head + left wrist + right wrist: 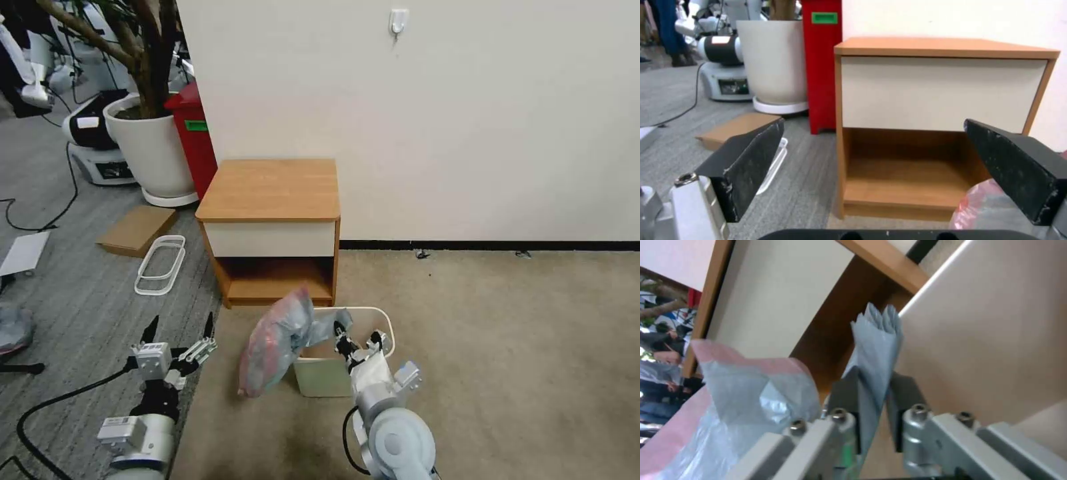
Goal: Pick up the garbage bag from the table and place it over the trash can.
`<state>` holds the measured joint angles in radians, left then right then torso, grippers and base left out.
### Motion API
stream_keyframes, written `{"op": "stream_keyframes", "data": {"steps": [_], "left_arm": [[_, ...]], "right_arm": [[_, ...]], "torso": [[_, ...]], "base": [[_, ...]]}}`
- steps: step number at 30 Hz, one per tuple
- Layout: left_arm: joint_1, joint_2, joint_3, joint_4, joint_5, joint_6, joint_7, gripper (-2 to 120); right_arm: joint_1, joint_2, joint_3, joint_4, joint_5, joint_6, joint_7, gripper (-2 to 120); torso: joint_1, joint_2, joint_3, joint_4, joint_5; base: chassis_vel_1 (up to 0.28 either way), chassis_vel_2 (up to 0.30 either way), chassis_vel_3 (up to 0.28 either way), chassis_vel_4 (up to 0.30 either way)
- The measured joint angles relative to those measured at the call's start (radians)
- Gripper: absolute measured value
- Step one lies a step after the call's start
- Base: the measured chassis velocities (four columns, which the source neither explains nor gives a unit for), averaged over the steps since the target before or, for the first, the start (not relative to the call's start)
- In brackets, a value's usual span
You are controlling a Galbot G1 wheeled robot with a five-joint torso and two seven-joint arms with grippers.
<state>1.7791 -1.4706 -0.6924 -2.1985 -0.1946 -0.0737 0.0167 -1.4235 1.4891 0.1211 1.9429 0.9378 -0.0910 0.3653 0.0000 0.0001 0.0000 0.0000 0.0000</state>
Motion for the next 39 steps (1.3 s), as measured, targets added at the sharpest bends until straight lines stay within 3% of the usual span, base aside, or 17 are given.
{"op": "stream_keyframes", "data": {"steps": [21,23,27,29,30,32,36,38,39], "left_arm": [[-0.008,0.014,0.024,0.015,0.011,0.001,0.018,100],[-0.014,0.021,0.032,-0.005,-0.060,-0.011,0.084,100],[-0.020,0.038,0.044,-0.057,-0.241,-0.005,0.208,100],[-0.024,0.055,0.062,-0.096,-0.389,0.040,0.305,100],[-0.024,0.055,0.062,-0.096,-0.389,0.040,0.305,100],[-0.028,0.070,0.096,-0.127,-0.499,0.091,0.356,100],[-0.037,0.084,0.144,-0.156,-0.595,0.154,0.361,100],[-0.064,0.098,0.202,-0.172,-0.658,0.233,0.304,100],[-0.064,0.098,0.202,-0.172,-0.658,0.233,0.304,100]], "right_arm": [[-0.012,-0.066,0.111,0.078,-0.222,0.029,-0.012,88],[-0.016,-0.076,0.135,0.103,-0.222,0.033,-0.012,97],[-0.025,-0.078,0.150,0.117,-0.218,0.036,-0.012,100],[-0.032,-0.077,0.152,0.119,-0.217,0.039,-0.012,100],[-0.032,-0.077,0.152,0.119,-0.217,0.039,-0.012,100],[-0.037,-0.074,0.152,0.122,-0.217,0.040,-0.012,100],[-0.039,-0.072,0.153,0.123,-0.217,0.040,-0.012,100],[-0.043,-0.071,0.156,0.126,-0.217,0.041,-0.012,100],[-0.043,-0.071,0.156,0.126,-0.217,0.041,-0.012,100]], "torso": [[0.000,0.000,0.000,-0.0001,0.0001],[0.000,0.000,0.000,0.0000,0.0000],[0.000,0.000,0.000,-0.0002,0.0001],[0.000,0.000,0.000,-0.0001,0.0001],[0.000,0.000,0.000,-0.0001,0.0001],[0.000,0.000,0.000,-0.0001,0.0001],[0.000,0.000,0.000,0.0000,0.0002],[0.000,0.000,0.000,-0.0001,0.0000],[0.000,0.000,0.000,-0.0001,0.0000]], "base": [[0.000,0.000,0.000,0.000],[0.000,0.000,0.000,0.000],[0.000,0.000,0.000,0.000],[0.000,0.000,0.000,0.000],[0.000,0.000,0.000,0.000],[0.000,0.000,0.000,0.000],[0.000,0.000,0.000,0.000],[0.000,0.000,0.000,0.000],[0.000,0.000,0.000,0.000]]}}
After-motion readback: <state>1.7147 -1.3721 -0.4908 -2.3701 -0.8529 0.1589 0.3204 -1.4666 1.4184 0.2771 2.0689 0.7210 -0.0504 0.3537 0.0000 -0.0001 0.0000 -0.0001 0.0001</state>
